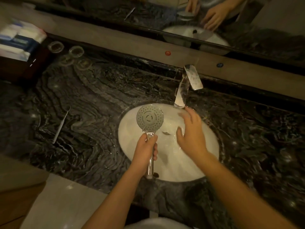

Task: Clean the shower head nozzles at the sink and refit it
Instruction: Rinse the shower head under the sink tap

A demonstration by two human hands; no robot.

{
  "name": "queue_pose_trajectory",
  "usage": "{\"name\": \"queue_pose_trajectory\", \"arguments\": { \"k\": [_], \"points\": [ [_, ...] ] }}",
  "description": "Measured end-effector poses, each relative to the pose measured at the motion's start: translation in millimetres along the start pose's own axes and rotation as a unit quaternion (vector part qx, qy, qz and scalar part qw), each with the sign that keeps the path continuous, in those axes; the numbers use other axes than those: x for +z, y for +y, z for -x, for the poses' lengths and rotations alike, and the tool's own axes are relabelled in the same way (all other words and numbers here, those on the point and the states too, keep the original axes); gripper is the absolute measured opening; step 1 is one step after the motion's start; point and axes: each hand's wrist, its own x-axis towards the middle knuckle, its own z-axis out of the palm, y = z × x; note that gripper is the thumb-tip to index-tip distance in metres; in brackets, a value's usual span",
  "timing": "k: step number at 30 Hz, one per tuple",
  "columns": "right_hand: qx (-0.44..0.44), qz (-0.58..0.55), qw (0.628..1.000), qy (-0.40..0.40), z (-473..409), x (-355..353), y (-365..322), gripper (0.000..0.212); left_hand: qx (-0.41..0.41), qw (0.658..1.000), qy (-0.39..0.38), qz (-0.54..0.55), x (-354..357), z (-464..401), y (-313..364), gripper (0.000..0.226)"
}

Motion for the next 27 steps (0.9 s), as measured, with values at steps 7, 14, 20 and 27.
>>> {"name": "queue_pose_trajectory", "arguments": {
  "k": [7, 14, 20, 27],
  "points": [
    [0.098, -0.055, 0.990, -0.084, 134, 43, -13, 0.047, 0.028, 0.996, 0.019, -0.078, -27, 24, -14, 0.011],
    [0.098, -0.030, 0.989, -0.109, 169, 43, -28, 0.048, 0.010, 0.996, 0.045, -0.081, -42, 62, -38, 0.018],
    [-0.001, -0.021, 0.990, -0.140, 180, 29, -35, 0.047, 0.039, 0.992, 0.097, -0.074, -40, 119, -60, 0.018],
    [-0.142, -0.034, 0.967, -0.206, 211, 19, -53, 0.050, 0.104, 0.973, 0.203, -0.034, -38, 207, -105, 0.010]
  ]
}}
